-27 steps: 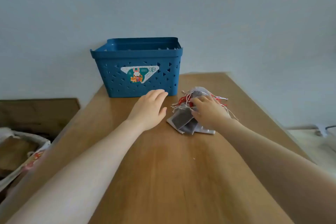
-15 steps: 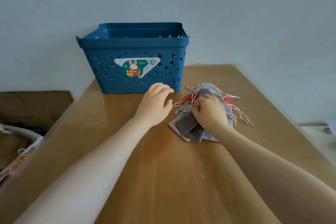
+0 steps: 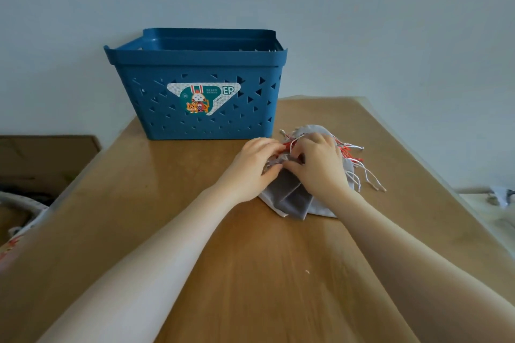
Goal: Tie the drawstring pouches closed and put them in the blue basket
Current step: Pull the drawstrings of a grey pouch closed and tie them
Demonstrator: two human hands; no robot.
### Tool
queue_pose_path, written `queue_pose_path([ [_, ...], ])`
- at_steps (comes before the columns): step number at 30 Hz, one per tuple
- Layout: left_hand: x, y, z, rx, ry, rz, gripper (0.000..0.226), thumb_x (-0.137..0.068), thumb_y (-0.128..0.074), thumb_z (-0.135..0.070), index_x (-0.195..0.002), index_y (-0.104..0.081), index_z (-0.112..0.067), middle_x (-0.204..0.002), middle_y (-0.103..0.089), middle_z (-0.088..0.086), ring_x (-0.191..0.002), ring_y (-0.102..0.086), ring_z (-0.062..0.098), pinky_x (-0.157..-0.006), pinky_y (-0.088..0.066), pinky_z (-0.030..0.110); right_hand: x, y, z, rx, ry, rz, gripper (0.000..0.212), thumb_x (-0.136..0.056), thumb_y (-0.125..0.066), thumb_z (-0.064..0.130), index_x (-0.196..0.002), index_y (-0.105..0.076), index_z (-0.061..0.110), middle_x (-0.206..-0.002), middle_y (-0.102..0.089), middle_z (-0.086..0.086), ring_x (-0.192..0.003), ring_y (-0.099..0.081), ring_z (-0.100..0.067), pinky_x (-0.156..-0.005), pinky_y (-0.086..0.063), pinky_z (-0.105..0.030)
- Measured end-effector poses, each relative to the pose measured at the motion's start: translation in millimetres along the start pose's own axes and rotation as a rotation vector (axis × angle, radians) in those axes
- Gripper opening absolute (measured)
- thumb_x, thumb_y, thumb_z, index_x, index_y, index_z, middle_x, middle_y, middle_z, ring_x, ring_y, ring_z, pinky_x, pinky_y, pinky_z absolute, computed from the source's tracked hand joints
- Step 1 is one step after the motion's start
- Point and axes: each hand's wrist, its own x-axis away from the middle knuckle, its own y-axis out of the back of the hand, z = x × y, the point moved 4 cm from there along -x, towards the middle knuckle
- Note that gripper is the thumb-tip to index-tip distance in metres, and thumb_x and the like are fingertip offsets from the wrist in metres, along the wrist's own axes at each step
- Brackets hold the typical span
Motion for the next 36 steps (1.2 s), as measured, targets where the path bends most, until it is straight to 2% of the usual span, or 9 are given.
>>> queue_pose_path([
  [6, -1, 33, -16, 0.175, 0.041, -0.218, 0.022, -0.098, -0.047, -0.021, -0.107, -0.062, -0.009, -0.097, -0.061, 0.005, -0.088, -0.055, 0.013, -0.07, -0.038, 0.016, -9, 36, 29, -0.427, 0.143, -0.017, 0.014, -0.083, -0.063, 0.013, -0.084, -0.051, 0.02, -0.082, -0.061, 0.006, -0.082, -0.057, -0.023, -0.083, -0.046, -0.048],
  [11, 3, 51, -18, 0.266, 0.145, -0.296, 0.029, -0.1, -0.041, -0.026, -0.081, -0.056, -0.009, -0.067, -0.053, -0.003, -0.057, -0.045, 0.001, -0.052, -0.032, 0.016, -13, 35, 40, -0.382, 0.196, 0.118, 0.026, -0.091, -0.058, 0.023, -0.115, -0.051, 0.016, -0.09, -0.06, 0.003, -0.086, -0.057, -0.018, -0.075, -0.04, -0.024],
  [14, 6, 53, -11, 0.481, 0.303, -0.346, 0.036, -0.101, -0.037, -0.03, -0.08, -0.053, -0.006, -0.073, -0.052, 0.004, -0.064, -0.043, 0.005, -0.061, -0.032, 0.024, -16, 22, 43, -0.237, 0.185, 0.34, 0.042, -0.093, -0.054, 0.032, -0.129, -0.041, 0.016, -0.09, -0.06, -0.003, -0.081, -0.058, -0.02, -0.07, -0.038, -0.025],
  [20, 6, 51, 15, 1.023, 0.715, -0.514, 0.038, -0.093, -0.051, -0.035, -0.057, -0.046, -0.023, -0.07, -0.056, -0.002, -0.073, -0.052, 0.015, -0.069, -0.04, 0.031, -26, 24, 39, -0.258, 0.175, 0.2, 0.026, -0.097, -0.044, 0.027, -0.083, -0.059, 0.012, -0.065, -0.051, 0.004, -0.062, -0.047, -0.013, -0.054, -0.032, -0.021],
  [24, -2, 49, 22, 1.422, 0.566, -0.417, 0.054, -0.095, -0.046, -0.029, -0.044, -0.033, -0.018, -0.066, -0.051, 0.004, -0.073, -0.053, 0.019, -0.068, -0.041, 0.032, -34, 23, 32, -0.755, -0.01, 0.123, 0.031, -0.093, -0.05, 0.022, -0.065, -0.059, 0.014, -0.058, -0.05, 0.002, -0.059, -0.046, -0.014, -0.067, -0.044, -0.027],
  [27, -2, 48, 21, 1.745, 0.453, -0.375, 0.055, -0.093, -0.048, -0.031, -0.041, -0.037, -0.017, -0.094, -0.056, 0.013, -0.106, -0.061, 0.027, -0.094, -0.046, 0.037, -35, 11, 27, -1.225, -0.225, 0.152, 0.035, -0.094, -0.052, 0.019, -0.06, -0.057, 0.012, -0.062, -0.055, 0.0, -0.062, -0.052, -0.014, -0.071, -0.046, -0.028],
  [29, -2, 44, 21, 1.824, 0.455, -0.367, 0.05, -0.084, -0.056, -0.032, -0.04, -0.04, -0.017, -0.09, -0.06, 0.009, -0.103, -0.06, 0.022, -0.108, -0.034, 0.036, -34, 3, 25, -1.448, -0.349, 0.188, 0.036, -0.093, -0.053, 0.02, -0.058, -0.055, 0.013, -0.067, -0.059, -0.001, -0.066, -0.055, -0.014, -0.069, -0.047, -0.026],
  [32, -2, 45, 20, 1.833, 0.446, -0.4, 0.04, -0.077, -0.059, -0.031, -0.041, -0.047, -0.017, -0.075, -0.065, -0.001, -0.062, -0.053, 0.008, -0.087, -0.037, 0.022, -32, -4, 20, -1.604, -0.46, 0.222, 0.036, -0.092, -0.054, 0.022, -0.057, -0.051, 0.014, -0.074, -0.064, -0.001, -0.074, -0.059, -0.016, -0.075, -0.047, -0.027],
  [36, -1, 47, 21, 1.832, 0.438, -0.365, 0.05, -0.093, -0.045, -0.027, -0.045, -0.049, -0.015, -0.07, -0.063, -0.003, -0.047, -0.046, 0.005, -0.043, -0.035, 0.013, -29, -2, 15, -1.844, -0.483, 0.278, 0.04, -0.087, -0.051, 0.02, -0.047, -0.048, 0.017, -0.082, -0.071, -0.002, -0.083, -0.065, -0.016, -0.077, -0.05, -0.027],
])
